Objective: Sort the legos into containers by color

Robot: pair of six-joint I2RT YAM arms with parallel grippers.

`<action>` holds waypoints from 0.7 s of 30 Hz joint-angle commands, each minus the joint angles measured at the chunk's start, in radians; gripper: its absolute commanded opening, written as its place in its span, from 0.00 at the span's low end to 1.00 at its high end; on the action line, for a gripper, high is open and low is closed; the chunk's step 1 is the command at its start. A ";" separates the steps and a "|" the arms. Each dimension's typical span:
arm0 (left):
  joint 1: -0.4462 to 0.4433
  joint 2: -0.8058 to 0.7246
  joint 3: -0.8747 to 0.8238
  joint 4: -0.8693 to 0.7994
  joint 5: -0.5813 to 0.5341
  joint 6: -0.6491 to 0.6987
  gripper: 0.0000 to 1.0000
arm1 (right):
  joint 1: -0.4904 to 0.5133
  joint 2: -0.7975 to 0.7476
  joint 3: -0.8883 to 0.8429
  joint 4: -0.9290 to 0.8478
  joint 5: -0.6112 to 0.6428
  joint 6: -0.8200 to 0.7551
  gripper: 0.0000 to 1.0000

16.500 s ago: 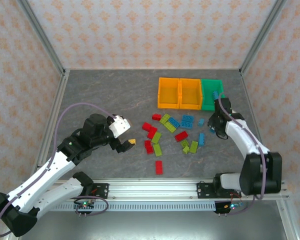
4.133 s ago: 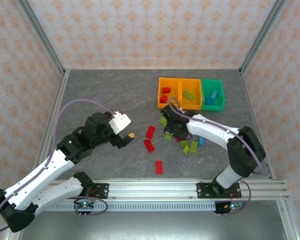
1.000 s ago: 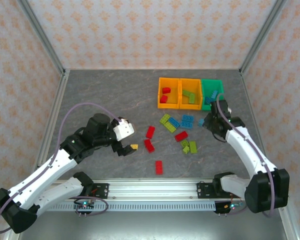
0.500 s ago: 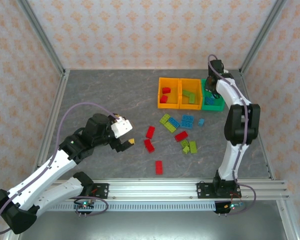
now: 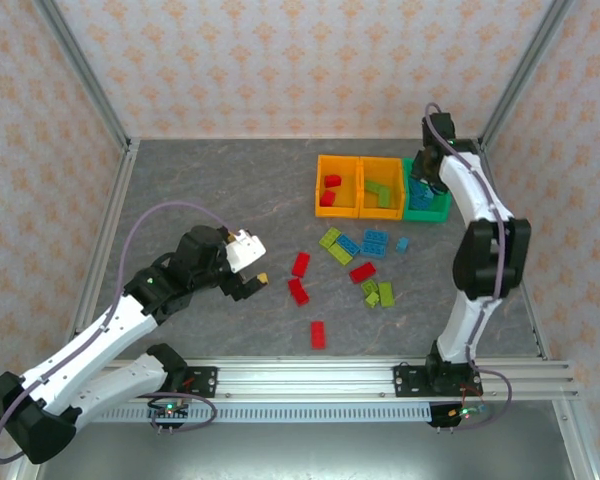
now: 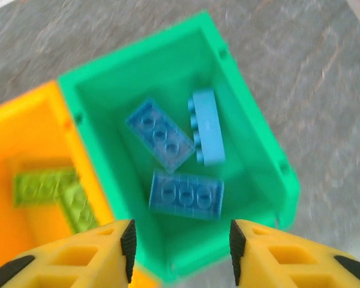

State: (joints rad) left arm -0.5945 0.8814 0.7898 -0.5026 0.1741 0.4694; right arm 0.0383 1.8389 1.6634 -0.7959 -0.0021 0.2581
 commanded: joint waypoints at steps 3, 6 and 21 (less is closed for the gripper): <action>0.042 0.083 0.046 0.052 -0.046 -0.175 1.00 | 0.008 -0.388 -0.297 -0.059 -0.335 0.069 0.50; 0.052 0.214 0.173 -0.034 -0.099 -0.406 0.99 | 0.076 -0.580 -0.423 -0.102 -0.462 0.076 0.54; -0.040 0.863 0.512 -0.094 -0.043 -0.855 0.90 | 0.480 -1.196 -0.854 -0.075 -0.498 0.458 0.90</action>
State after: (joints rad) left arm -0.5835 1.6684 1.2282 -0.6033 0.1234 -0.3408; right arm 0.5064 0.6662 0.8108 -0.8593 -0.5232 0.6441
